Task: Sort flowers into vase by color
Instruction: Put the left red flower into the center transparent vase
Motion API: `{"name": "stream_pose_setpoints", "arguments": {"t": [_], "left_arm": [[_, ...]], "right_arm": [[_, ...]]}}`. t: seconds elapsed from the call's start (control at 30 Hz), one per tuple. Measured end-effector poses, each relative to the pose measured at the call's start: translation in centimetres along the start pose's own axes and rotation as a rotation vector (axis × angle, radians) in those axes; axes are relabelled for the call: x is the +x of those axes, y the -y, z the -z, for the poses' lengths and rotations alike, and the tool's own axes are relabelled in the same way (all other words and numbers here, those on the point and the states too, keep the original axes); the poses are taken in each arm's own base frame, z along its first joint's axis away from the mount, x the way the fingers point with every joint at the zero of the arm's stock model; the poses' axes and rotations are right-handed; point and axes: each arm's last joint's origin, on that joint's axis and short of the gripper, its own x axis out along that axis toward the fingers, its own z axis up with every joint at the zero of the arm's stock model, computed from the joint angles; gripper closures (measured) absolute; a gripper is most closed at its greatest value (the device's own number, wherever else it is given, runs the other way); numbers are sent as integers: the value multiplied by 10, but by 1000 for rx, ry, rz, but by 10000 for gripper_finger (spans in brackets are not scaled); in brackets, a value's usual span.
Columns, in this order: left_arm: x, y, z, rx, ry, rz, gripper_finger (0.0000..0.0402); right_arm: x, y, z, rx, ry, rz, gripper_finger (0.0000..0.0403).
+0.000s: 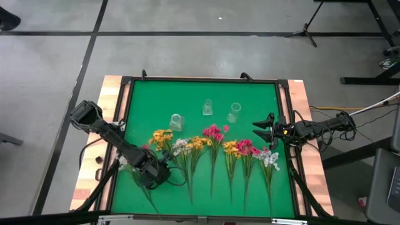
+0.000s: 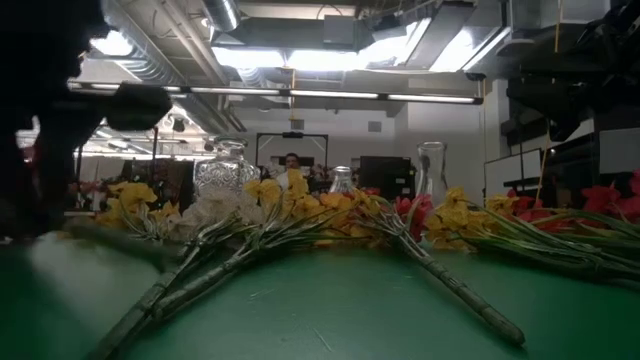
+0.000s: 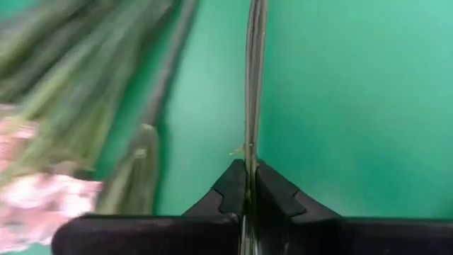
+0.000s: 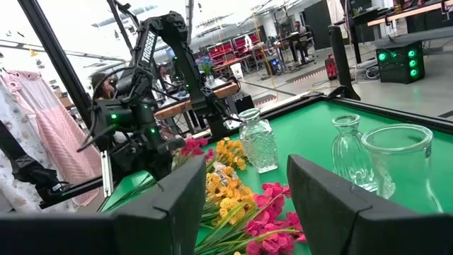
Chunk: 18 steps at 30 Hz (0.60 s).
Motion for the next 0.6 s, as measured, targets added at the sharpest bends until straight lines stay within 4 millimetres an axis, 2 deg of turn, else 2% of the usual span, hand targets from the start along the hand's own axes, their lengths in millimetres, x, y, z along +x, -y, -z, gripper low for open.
{"name": "stream_pose_setpoints", "arguments": {"t": [0.27,0.6], "left_arm": [[-22,-8,-17,10,-43,-68,390],[-60,-24,-45,65,-38,-267,390]], "right_arm": [[0,0,0,0,1,0,203],[0,-2,-7,31,63,-21,203]]}}
